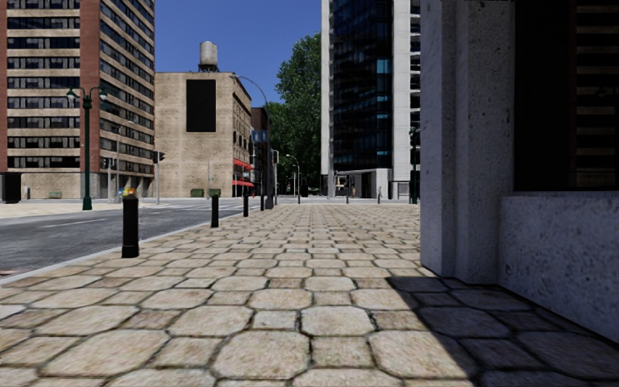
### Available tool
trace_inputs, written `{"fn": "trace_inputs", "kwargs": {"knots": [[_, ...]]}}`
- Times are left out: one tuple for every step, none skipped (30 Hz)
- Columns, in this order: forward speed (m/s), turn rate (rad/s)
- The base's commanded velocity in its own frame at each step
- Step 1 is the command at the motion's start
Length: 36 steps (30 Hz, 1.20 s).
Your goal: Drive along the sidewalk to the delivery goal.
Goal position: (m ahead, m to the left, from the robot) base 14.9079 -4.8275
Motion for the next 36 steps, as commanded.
{"fn": "trace_inputs", "kwargs": {"knots": [[2.0, 0.0], [2.0, 0.0], [2.0, 0.0], [2.0, 0.0], [2.0, 0.0], [2.0, 0.0], [2.0, 0.0], [2.0, 0.0], [2.0, 0.0], [2.0, 0.0], [2.0, 0.0], [2.0, 0.0], [2.0, 0.0], [2.0, 0.0], [2.0, 0.0], [2.0, 0.0], [2.0, 0.0], [2.0, 0.0], [2.0, 0.0], [2.0, 0.0], [2.0, 0.0], [2.0, 0.0], [2.0, 0.0], [2.0, 0.0], [2.0, 0.0], [2.0, 0.0], [2.0, 0.0], [2.0, 0.0], [2.0, 0.0], [2.0, 0.0], [2.0, -0.14], [2.0, -0.31], [2.0, -0.31], [2.0, -0.37], [2.0, -0.39], [2.0, -0.4]]}}
